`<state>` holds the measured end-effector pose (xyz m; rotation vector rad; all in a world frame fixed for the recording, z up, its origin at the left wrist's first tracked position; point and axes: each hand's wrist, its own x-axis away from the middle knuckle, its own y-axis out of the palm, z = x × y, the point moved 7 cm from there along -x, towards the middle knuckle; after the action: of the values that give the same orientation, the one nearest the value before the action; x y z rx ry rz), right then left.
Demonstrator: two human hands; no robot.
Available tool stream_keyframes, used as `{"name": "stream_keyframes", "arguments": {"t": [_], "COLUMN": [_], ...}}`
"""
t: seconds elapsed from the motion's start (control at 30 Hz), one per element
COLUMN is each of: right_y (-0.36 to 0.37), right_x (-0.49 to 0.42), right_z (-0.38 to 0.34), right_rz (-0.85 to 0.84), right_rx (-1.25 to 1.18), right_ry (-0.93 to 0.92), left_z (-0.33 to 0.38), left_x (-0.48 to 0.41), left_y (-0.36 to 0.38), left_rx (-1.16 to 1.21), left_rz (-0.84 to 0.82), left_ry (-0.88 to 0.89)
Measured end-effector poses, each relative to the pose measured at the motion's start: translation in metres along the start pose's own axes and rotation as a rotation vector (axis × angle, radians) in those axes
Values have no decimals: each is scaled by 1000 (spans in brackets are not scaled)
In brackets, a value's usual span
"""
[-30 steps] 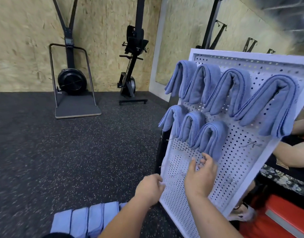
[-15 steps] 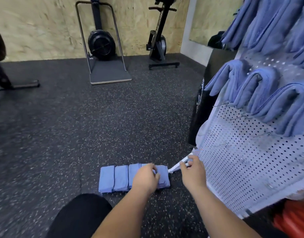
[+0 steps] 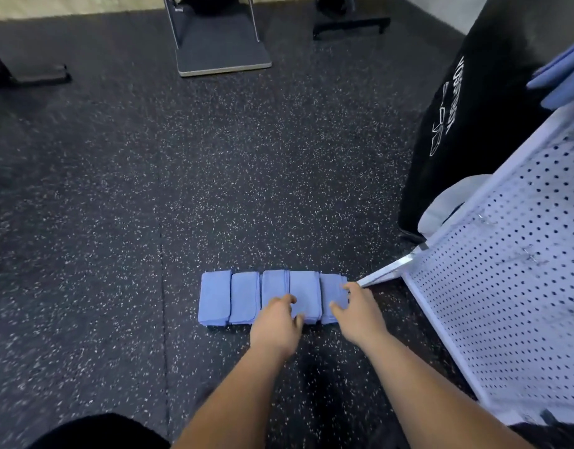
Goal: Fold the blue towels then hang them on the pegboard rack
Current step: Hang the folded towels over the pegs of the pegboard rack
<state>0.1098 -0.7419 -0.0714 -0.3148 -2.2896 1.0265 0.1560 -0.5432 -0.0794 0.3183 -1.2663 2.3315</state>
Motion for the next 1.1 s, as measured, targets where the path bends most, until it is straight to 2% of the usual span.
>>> {"name": "stream_keyframes", "arguments": {"t": [0.33,0.63,0.97,1.1], "right_y": [66,103,114,104], "right_x": [-92,-148,-163,-144], "right_z": [-6,-23,-18,-13], "right_rz": [-147,-186,-229,-269], "right_rx": [189,455,521,383], "right_ry": [-102,-284,-255,-211], "left_z": [-36,-49,-57,-48], "left_x": [-58,-85,-86,-77], "left_y": [44,76,85,81], "left_rx": [-24,16,50,26], "left_rz": [-27,-76,-91,-81], "left_ry": [-108,-151,-165,-132]}}
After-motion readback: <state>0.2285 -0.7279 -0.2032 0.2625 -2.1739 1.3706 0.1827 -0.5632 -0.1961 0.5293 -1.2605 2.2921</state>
